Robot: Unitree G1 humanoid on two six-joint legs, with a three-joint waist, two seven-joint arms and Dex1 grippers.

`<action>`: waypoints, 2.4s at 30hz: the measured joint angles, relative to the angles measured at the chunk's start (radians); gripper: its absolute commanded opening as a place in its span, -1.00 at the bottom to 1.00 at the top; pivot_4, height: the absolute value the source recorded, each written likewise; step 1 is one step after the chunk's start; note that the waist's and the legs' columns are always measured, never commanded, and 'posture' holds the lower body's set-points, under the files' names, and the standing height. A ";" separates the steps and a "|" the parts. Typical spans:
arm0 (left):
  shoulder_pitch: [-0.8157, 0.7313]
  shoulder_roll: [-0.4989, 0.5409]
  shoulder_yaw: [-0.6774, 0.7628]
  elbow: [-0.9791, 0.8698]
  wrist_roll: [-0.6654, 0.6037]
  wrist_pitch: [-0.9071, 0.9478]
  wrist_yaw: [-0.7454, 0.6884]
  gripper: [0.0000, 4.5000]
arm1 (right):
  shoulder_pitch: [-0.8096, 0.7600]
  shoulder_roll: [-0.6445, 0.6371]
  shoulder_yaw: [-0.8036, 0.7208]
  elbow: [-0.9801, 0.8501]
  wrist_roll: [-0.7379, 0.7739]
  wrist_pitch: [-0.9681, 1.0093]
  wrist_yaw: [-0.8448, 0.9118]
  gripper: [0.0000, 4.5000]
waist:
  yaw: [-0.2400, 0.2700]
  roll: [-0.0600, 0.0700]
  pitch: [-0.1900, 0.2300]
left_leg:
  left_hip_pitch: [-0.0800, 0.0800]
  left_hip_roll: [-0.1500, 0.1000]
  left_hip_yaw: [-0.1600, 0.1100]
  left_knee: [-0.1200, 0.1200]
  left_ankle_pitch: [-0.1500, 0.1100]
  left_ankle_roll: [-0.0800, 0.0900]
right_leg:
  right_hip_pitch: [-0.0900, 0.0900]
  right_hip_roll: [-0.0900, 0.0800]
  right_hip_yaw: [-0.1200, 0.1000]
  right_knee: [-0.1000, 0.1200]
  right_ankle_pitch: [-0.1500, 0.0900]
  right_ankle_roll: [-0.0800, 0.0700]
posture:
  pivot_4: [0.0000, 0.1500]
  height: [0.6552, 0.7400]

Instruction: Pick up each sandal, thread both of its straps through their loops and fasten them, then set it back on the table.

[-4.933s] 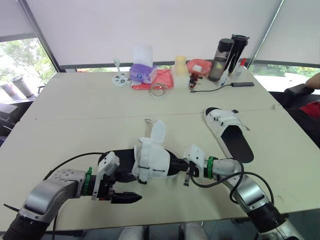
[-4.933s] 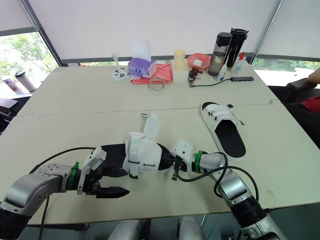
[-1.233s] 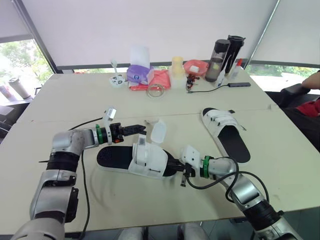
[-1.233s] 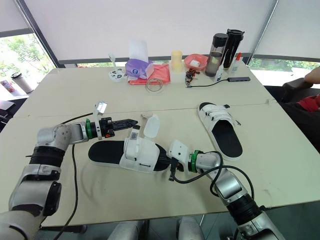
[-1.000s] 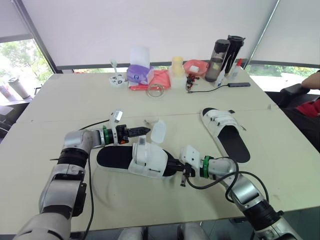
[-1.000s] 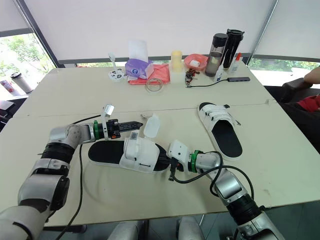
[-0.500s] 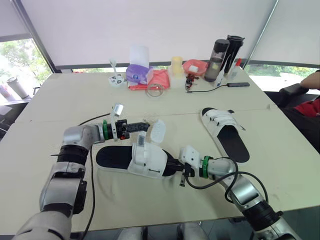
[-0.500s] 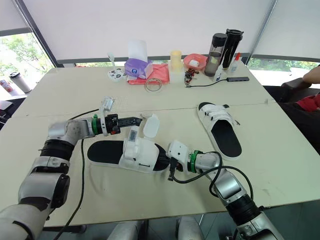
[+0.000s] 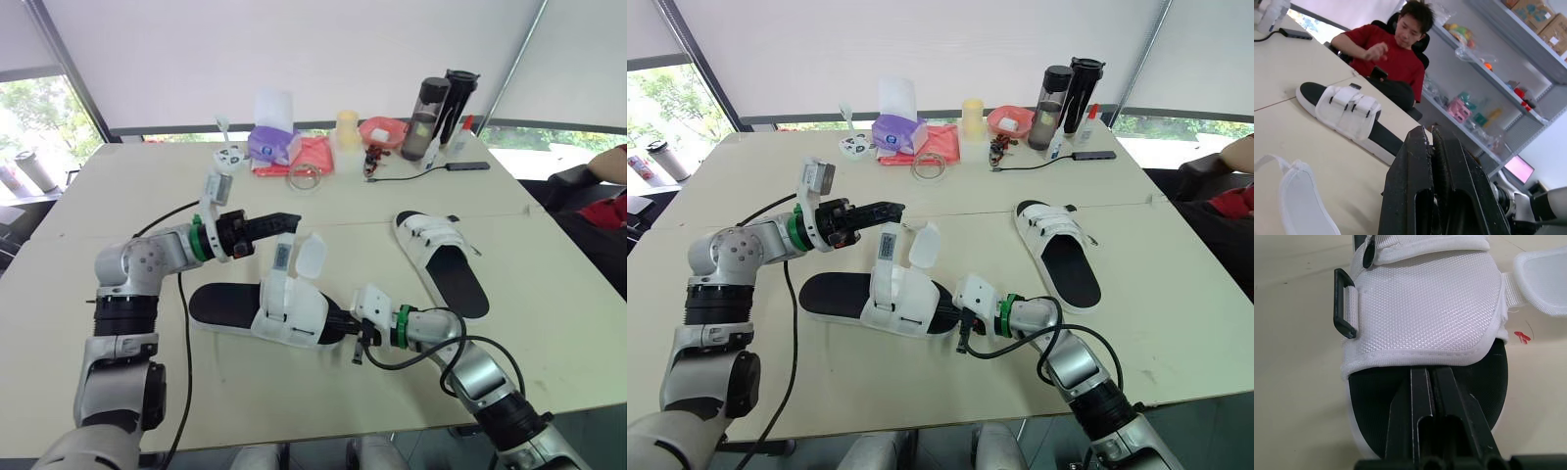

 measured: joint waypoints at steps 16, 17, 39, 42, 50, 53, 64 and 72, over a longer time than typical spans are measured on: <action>-0.056 -0.022 -0.054 0.308 0.161 -0.220 -0.023 -0.99 | 0.001 0.003 0.003 0.005 0.000 -0.003 -0.008 -1.00 | 0.003 -0.001 0.000 | 0.001 0.000 0.000 0.000 0.000 0.000 | 0.000 0.000 0.000 0.000 0.000 0.000 | 1.00 1.00; -0.063 -0.028 -0.060 0.343 0.176 -0.241 -0.029 -0.99 | 0.001 0.003 0.003 0.005 0.000 -0.003 -0.008 -1.00 | 0.003 -0.001 -0.001 | 0.001 0.000 0.000 0.000 0.000 0.000 | 0.001 0.000 0.000 0.000 0.000 0.000 | 1.00 1.00; -0.215 -0.119 -0.098 0.923 0.451 -0.618 -0.078 -0.99 | 0.008 0.005 0.002 0.005 -0.001 -0.003 -0.028 -1.00 | 0.004 -0.004 -0.002 | 0.002 0.000 -0.001 0.000 0.000 0.000 | 0.004 0.000 -0.003 -0.001 0.000 0.005 | 1.00 1.00; -0.216 -0.126 -0.107 0.943 0.494 -0.650 -0.077 -0.99 | 0.008 0.006 0.003 0.005 -0.002 -0.003 -0.030 -1.00 | 0.004 -0.004 -0.002 | 0.003 0.000 -0.001 0.000 0.000 0.000 | 0.006 0.000 -0.003 -0.001 0.000 0.006 | 1.00 1.00; -0.215 -0.129 -0.131 0.949 0.566 -0.690 -0.093 -0.69 | 0.010 0.008 0.003 0.005 -0.012 -0.003 -0.031 -1.00 | 0.004 -0.003 -0.004 | 0.007 0.000 -0.001 0.000 0.000 -0.001 | 0.013 -0.001 -0.003 -0.002 -0.001 0.006 | 1.00 1.00; -0.215 -0.128 -0.131 0.947 0.585 -0.688 -0.101 -0.14 | 0.011 0.011 0.004 0.005 -0.012 -0.003 -0.030 -1.00 | 0.001 -0.002 -0.005 | 0.007 0.000 -0.001 0.000 0.000 -0.001 | 0.013 -0.001 -0.003 -0.002 -0.001 0.006 | 1.00 1.00; -0.210 -0.081 -0.115 0.926 0.591 -0.639 -0.148 0.97 | 0.007 0.017 0.010 0.005 -0.013 -0.003 -0.030 -1.00 | -0.006 -0.002 -0.004 | 0.005 0.000 -0.002 0.000 0.000 0.000 | 0.011 0.000 -0.003 -0.002 -0.001 0.006 | 1.00 1.00; -0.208 0.058 -0.031 0.830 0.534 -0.492 -0.182 0.97 | 0.008 0.017 0.003 0.005 -0.014 -0.004 -0.029 -1.00 | -0.001 -0.005 -0.002 | 0.003 0.000 -0.003 -0.001 0.000 -0.001 | 0.005 0.000 -0.003 -0.001 -0.001 0.006 | 1.00 1.00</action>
